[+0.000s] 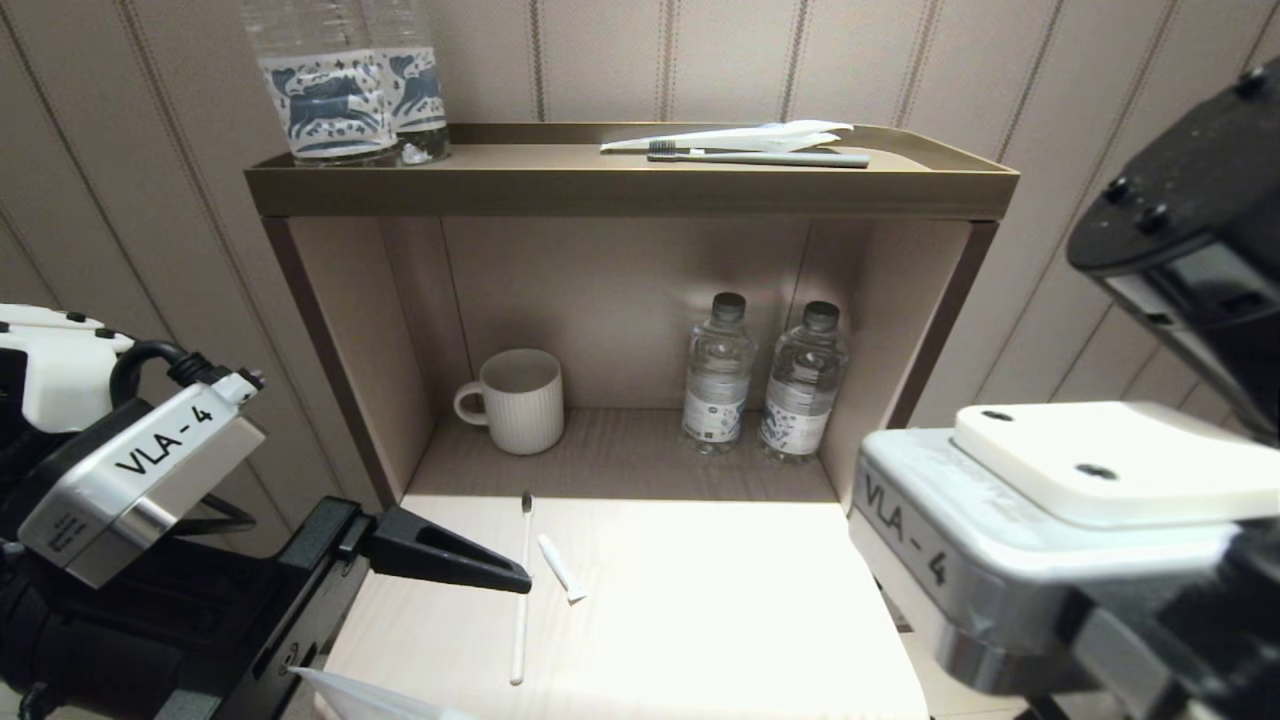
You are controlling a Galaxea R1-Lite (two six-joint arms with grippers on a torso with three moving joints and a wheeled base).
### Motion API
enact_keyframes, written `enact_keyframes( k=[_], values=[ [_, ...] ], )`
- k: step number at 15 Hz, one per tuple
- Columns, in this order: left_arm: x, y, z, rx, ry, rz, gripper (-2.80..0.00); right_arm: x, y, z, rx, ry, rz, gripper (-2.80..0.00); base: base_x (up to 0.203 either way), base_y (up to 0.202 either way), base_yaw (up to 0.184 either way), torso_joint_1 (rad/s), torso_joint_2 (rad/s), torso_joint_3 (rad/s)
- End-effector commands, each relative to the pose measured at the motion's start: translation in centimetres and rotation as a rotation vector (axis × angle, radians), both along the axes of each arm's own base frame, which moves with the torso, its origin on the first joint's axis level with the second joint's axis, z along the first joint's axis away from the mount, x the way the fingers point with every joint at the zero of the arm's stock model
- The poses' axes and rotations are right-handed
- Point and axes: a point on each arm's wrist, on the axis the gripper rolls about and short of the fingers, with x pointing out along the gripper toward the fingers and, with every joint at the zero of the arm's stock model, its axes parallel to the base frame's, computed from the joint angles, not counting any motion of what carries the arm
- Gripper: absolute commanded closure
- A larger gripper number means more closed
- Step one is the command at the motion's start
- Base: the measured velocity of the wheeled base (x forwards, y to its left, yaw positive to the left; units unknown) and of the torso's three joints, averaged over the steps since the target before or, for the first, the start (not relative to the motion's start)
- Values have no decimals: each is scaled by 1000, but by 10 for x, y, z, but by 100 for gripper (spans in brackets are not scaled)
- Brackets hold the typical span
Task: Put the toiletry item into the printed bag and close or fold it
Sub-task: Hand it to the other hand
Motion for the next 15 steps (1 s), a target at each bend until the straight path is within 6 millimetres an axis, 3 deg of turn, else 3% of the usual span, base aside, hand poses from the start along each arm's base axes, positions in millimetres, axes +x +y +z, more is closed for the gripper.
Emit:
enact_keyframes(
  k=[1, 10, 11, 15],
  values=[
    [-1, 0, 0, -3, -1, -7, -280, 1, 1, -1, -5, 5, 4, 0, 0, 0, 0, 0, 0, 0],
    [-2, 1, -3, -2, -24, -12, -280, 0, 0, 0, -1, 2, 4, 0, 0, 0, 0, 0, 0, 0],
    [-2, 1, -3, -3, -30, -14, 0, 0, 1, 0, -2, 3, 4, 0, 0, 0, 0, 0, 0, 0],
    [0, 0, -4, 1, -27, -14, 0, 0, 1, 1, 0, 1, 4, 0, 0, 0, 0, 0, 0, 0]
  ],
)
